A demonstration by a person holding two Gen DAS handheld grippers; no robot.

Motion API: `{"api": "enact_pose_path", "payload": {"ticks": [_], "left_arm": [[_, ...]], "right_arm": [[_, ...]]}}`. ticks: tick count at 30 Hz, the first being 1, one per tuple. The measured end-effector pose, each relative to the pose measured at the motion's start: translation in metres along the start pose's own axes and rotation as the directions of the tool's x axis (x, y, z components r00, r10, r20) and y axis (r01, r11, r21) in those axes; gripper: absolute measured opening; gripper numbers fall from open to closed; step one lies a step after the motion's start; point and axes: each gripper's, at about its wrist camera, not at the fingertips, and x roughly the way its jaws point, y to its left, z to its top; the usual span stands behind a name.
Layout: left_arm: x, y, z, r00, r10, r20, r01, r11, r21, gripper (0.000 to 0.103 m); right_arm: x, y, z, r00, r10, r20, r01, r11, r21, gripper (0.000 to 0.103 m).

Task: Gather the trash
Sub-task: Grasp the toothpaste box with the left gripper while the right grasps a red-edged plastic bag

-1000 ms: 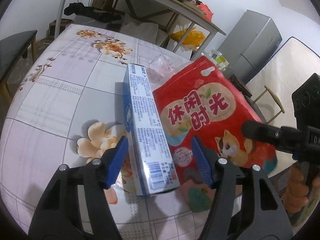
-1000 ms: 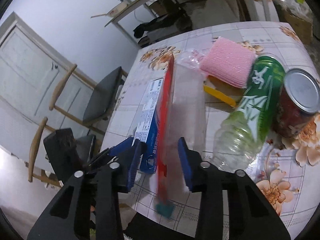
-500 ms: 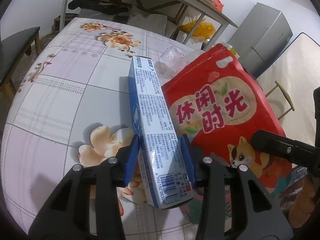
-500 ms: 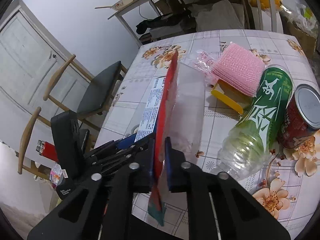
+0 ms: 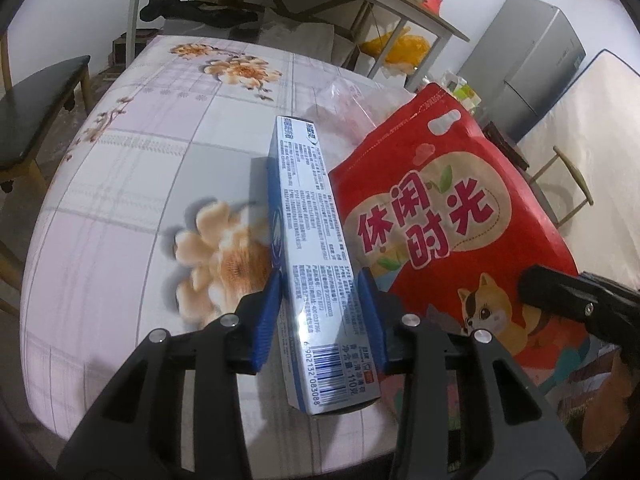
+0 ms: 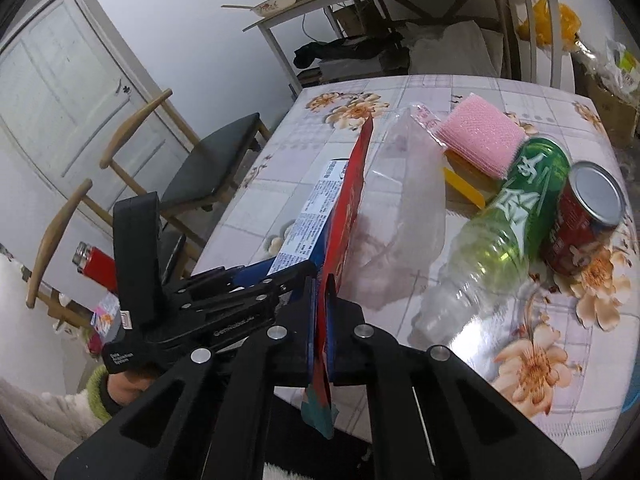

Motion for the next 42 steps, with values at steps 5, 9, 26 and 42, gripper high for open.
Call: {"api": "enact_pose_path", "payload": {"ticks": [5, 9, 26, 42], "left_arm": [[-0.015, -0.007, -0.022, 0.999, -0.013, -0.037, 0.014, 1.000, 0.020, 0.036], [-0.019, -0.010, -0.032, 0.998, -0.021, -0.064, 0.023, 0.999, 0.029, 0.037], [0.006, -0.012, -0.009, 0.995, -0.008, -0.096, 0.011, 0.999, 0.033, 0.045], [0.011, -0.002, -0.010, 0.998, 0.026, -0.061, -0.025, 1.000, 0.008, 0.038]], "right_arm": [[-0.018, -0.001, -0.018, 1.000, -0.026, -0.012, 0.026, 1.000, -0.007, 0.005], [-0.018, -0.005, -0.026, 0.999, -0.026, -0.028, 0.026, 1.000, 0.010, 0.005], [0.016, -0.020, -0.023, 0.997, 0.030, -0.073, -0.020, 0.991, 0.134, 0.015], [0.014, -0.021, -0.025, 1.000, 0.013, -0.027, -0.010, 0.993, 0.117, 0.005]]}}
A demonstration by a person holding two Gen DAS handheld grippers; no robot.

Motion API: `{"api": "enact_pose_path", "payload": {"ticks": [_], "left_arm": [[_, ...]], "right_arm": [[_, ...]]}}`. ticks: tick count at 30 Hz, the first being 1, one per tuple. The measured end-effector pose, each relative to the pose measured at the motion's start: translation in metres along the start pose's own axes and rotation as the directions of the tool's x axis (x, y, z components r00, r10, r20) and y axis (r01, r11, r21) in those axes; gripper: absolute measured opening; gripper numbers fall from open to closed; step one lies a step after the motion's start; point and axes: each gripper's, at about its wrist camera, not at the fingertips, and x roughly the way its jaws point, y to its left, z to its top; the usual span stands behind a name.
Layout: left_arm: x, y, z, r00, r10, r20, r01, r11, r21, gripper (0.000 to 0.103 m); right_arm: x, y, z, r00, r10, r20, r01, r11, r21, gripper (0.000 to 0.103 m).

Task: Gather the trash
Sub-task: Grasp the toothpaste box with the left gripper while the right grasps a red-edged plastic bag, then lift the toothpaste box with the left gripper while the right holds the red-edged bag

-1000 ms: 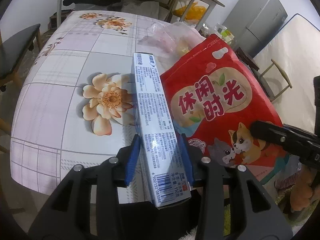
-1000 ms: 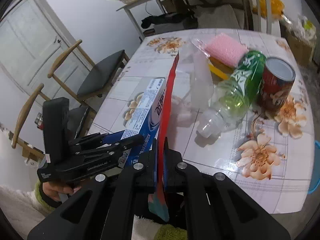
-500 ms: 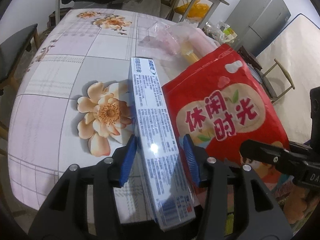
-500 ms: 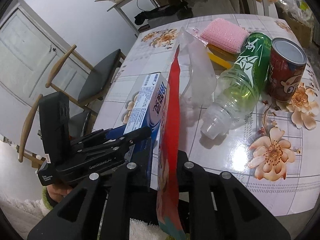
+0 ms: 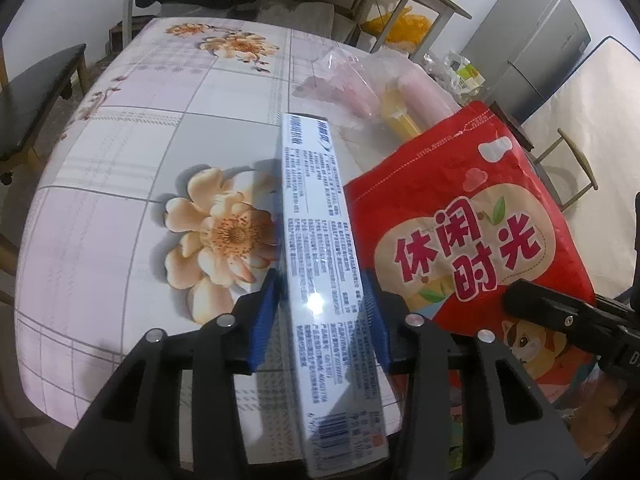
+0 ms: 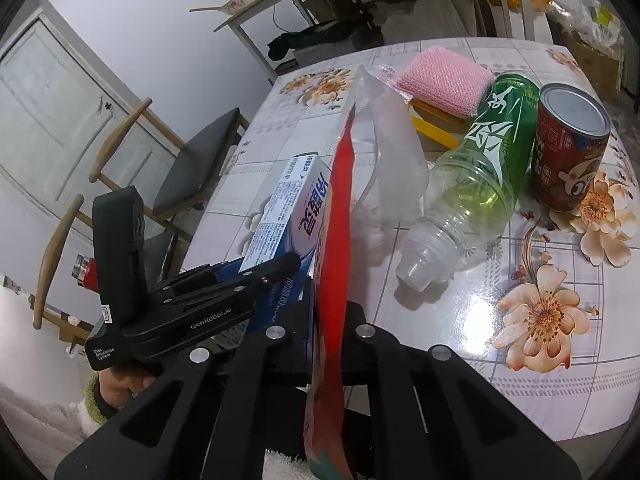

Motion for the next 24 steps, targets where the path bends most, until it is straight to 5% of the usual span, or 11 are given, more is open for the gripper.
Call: {"api": "enact_pose_path", "payload": {"ticks": [24], "left_arm": [[-0.020, 0.002, -0.005, 0.995, 0.055, 0.078, -0.055, 0.998, 0.003, 0.033]], "right_arm": [[-0.012, -0.006, -0.007, 0.998, 0.019, 0.061, -0.020, 1.000, 0.015, 0.004]]}}
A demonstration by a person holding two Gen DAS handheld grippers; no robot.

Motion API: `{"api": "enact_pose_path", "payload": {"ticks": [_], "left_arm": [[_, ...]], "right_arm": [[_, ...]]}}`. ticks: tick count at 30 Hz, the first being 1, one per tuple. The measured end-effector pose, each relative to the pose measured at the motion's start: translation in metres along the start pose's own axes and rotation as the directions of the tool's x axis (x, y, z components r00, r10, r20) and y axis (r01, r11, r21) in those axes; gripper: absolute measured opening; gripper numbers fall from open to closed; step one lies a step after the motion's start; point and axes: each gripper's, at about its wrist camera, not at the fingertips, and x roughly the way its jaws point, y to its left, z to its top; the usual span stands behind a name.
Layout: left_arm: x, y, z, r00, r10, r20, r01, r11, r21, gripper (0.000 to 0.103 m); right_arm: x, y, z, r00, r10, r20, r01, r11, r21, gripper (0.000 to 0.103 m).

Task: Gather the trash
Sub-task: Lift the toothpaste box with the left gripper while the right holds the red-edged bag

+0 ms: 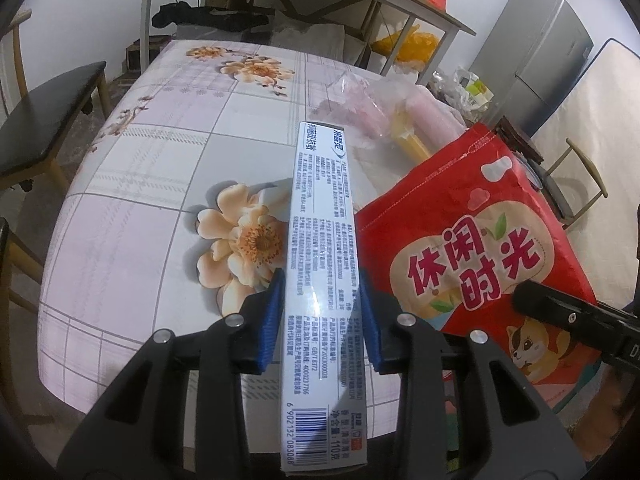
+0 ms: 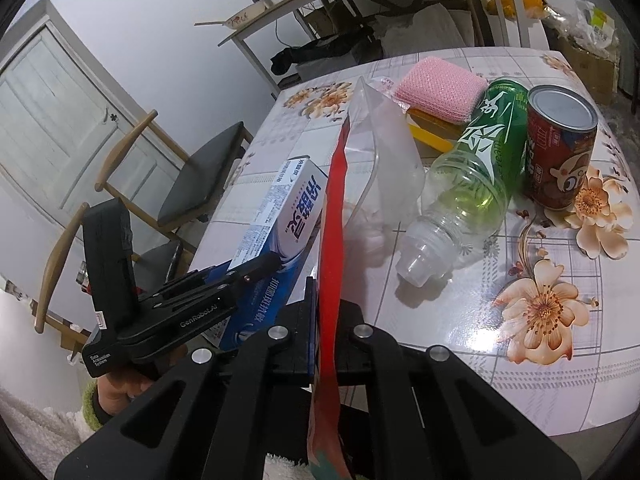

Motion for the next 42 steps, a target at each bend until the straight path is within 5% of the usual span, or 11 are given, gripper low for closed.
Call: {"api": "enact_pose_path", "payload": {"ticks": [42], "left_arm": [[-0.020, 0.001, 0.007, 0.999, 0.000, 0.049, 0.000, 1.000, -0.005, 0.033]], "right_arm": [[-0.006, 0.000, -0.002, 0.999, 0.030, 0.021, -0.030, 1.000, 0.006, 0.004]]}}
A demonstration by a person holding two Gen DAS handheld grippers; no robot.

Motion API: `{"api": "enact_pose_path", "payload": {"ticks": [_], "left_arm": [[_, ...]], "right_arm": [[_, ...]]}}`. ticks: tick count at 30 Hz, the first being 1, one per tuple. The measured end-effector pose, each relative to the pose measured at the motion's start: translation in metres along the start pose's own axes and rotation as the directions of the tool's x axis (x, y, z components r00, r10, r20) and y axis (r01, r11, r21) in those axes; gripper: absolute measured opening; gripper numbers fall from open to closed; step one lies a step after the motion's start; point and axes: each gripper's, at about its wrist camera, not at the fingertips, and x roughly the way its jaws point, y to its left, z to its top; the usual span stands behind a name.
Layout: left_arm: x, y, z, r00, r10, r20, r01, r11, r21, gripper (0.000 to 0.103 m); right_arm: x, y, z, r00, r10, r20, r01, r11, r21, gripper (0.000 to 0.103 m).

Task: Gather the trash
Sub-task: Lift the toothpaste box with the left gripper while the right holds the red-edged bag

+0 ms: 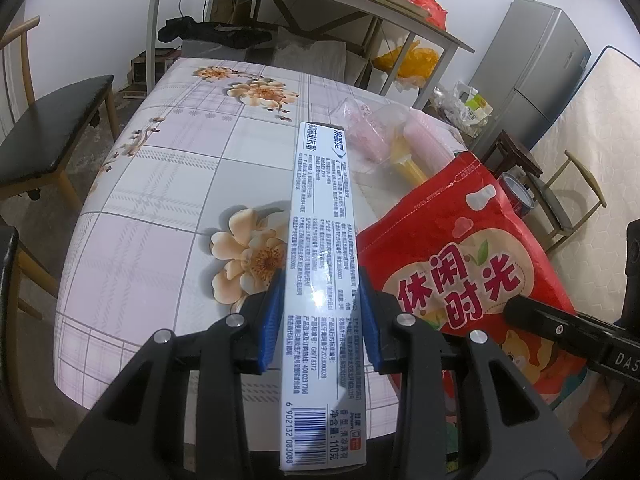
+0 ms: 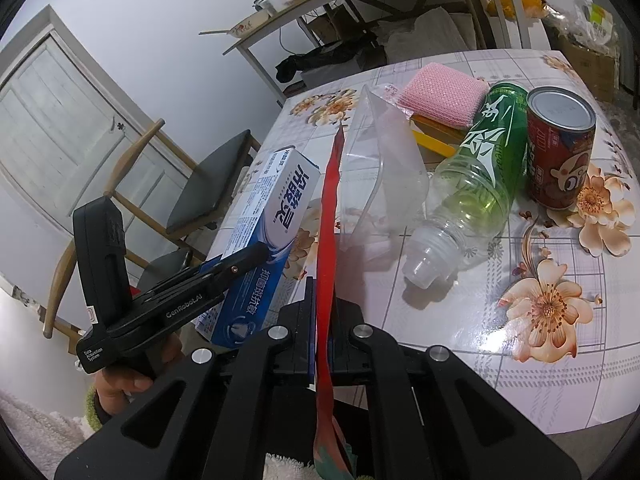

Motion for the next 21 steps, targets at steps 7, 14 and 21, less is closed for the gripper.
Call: {"api": "enact_pose_path", "payload": {"ticks": [7, 14, 21], "left_arm": [[-0.0018, -0.0003, 0.0014, 1.000, 0.002, -0.002, -0.002, 1.000, 0.000, 0.033], [-0.0015, -0.0004, 0.0013, 1.000, 0.002, 0.001, -0.002, 1.000, 0.000, 0.033], [-0.0055, -0.0029, 0.0020, 1.000, 0.007, 0.010, -0.007, 1.000, -0.002, 0.033]], "right_arm": [[-0.0018, 0.0001, -0.0011, 1.000, 0.004, 0.002, -0.004, 1.000, 0.007, 0.004], [-0.0018, 0.0000, -0.0012, 1.000, 0.007, 0.003, -0.007, 1.000, 0.010, 0.004], [-0.0038, 0.0001, -0.0028, 1.000, 0.014, 0.009, -0.014, 1.000, 0.014, 0.004]]}}
